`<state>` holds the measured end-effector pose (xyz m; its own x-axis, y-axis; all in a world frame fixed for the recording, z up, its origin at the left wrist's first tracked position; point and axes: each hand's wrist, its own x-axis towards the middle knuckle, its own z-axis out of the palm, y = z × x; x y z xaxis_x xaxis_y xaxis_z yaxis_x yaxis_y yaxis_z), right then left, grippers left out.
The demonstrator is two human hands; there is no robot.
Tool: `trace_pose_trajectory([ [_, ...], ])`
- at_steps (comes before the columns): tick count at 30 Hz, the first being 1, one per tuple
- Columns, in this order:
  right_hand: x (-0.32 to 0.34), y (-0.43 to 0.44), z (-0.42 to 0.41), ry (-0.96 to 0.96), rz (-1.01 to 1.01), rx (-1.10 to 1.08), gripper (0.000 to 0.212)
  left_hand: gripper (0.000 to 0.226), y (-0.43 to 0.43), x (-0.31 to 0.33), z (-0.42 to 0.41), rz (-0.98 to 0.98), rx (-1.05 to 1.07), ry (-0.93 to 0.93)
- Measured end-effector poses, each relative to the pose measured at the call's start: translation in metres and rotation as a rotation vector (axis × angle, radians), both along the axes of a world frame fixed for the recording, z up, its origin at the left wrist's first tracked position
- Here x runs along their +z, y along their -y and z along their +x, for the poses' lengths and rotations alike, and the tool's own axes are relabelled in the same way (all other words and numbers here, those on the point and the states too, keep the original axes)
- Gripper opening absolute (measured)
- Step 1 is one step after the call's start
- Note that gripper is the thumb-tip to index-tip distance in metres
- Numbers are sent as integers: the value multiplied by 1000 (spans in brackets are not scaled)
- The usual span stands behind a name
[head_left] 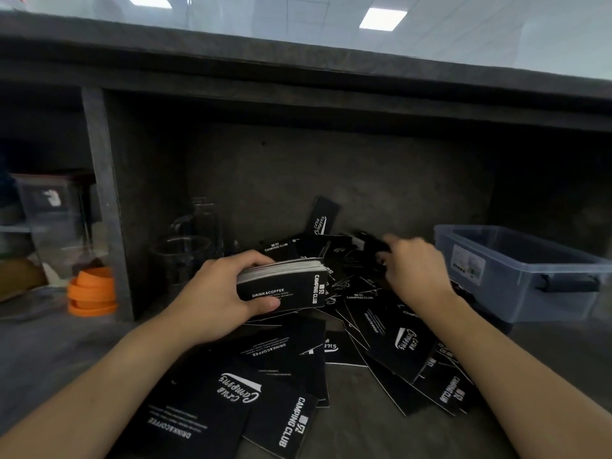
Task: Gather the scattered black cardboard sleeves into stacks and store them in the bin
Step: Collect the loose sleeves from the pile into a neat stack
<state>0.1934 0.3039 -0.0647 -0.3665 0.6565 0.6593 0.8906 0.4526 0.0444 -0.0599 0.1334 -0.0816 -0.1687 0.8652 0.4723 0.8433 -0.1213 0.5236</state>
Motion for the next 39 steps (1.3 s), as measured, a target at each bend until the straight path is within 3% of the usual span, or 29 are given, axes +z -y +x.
trace_pose_trajectory([
  [3,9,-4,19,-588,33,190,16,51,-1,2,1,23,-18,14],
  [6,18,-5,27,-1172,-157,450,7,52,-2,-1,-1,5,-36,11],
  [8,18,-8,24,-1340,-319,600,8,54,-3,-3,-3,-23,-38,-4],
  [10,10,-16,19,-1203,-422,605,12,55,-3,-4,-4,-42,-37,-21],
  [14,-10,-29,16,-647,-670,397,45,50,-3,-3,-2,-39,-42,2],
  [18,-9,-29,24,-530,-769,365,63,49,-1,0,0,-50,-47,-10],
  [21,-3,-26,27,-428,-643,306,58,49,-1,0,0,-52,-47,-18],
  [25,11,-12,32,-644,-288,279,28,49,-1,0,0,-50,-49,-10],
  [32,16,-19,44,-1045,-122,194,29,47,-1,0,1,-49,-58,5],
  [34,16,-23,44,-1102,-149,186,27,47,0,0,1,-48,-63,11],
  [37,9,-32,36,-1146,-461,298,22,47,0,0,2,-41,-62,2],
  [39,-2,-38,30,-1017,-584,281,20,47,0,0,2,-48,-60,0],
])
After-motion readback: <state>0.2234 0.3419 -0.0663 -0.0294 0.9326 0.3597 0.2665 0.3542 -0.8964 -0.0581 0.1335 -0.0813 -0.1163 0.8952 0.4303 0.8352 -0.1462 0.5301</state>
